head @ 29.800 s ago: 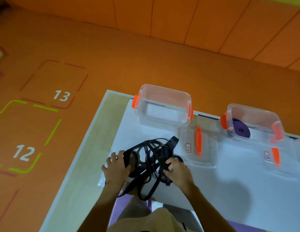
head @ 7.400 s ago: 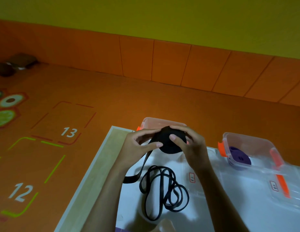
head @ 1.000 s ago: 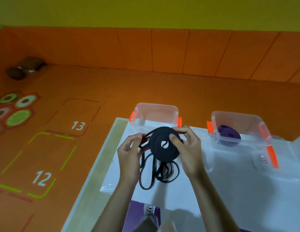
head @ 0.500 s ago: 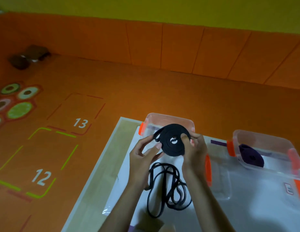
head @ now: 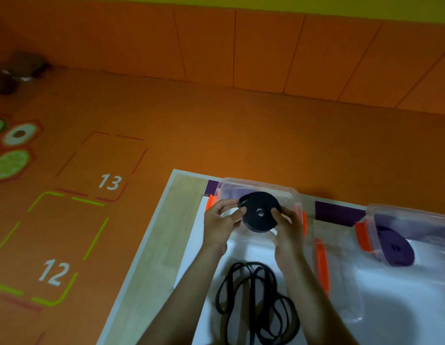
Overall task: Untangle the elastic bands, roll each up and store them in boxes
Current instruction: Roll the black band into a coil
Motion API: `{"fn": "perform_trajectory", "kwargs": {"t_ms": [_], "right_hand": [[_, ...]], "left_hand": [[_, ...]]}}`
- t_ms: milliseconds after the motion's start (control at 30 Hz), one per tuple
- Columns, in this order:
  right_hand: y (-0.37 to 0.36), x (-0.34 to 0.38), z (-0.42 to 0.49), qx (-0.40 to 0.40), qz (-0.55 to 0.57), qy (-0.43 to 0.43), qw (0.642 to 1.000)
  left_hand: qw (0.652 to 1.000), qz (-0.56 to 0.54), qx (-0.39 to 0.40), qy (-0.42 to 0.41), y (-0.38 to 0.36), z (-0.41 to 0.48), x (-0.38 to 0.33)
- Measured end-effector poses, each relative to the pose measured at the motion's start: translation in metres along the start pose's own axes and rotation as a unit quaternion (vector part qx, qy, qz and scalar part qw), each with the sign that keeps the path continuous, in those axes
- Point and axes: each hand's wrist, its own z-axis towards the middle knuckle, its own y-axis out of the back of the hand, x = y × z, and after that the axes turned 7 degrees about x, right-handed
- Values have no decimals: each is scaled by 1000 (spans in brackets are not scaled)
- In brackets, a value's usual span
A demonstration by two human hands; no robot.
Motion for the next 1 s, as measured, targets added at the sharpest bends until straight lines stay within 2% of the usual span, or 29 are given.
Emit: {"fn": "perform_trajectory", "kwargs": {"t_ms": [167, 333, 467, 533, 600, 800, 900, 1000], "right_hand": [[-4, -10, 52, 45, -119, -100, 987], [-10, -33, 94, 34, -179, -161, 970], [-13, -46, 122, 29, -226, -175, 958], [-12, -49, 133, 29, -249, -211, 945], [-10, -54, 142, 27, -254, -237, 937], [-2, -77, 147, 38, -238, -246, 939], [2, -85, 149, 43, -227, -238, 944], [3, -87, 149, 47, -218, -243, 944]], "left_hand": [[996, 72, 22, 39, -1, 56, 15], [988, 131, -33, 73, -9, 102, 44], [966, 233, -60, 98, -20, 123, 69], [950, 283, -65, 115, -22, 130, 78], [944, 294, -76, 128, -22, 137, 84], [941, 300, -64, 145, -23, 158, 92], [922, 341, -66, 170, -24, 168, 96], [913, 368, -73, 158, -24, 173, 100]]}}
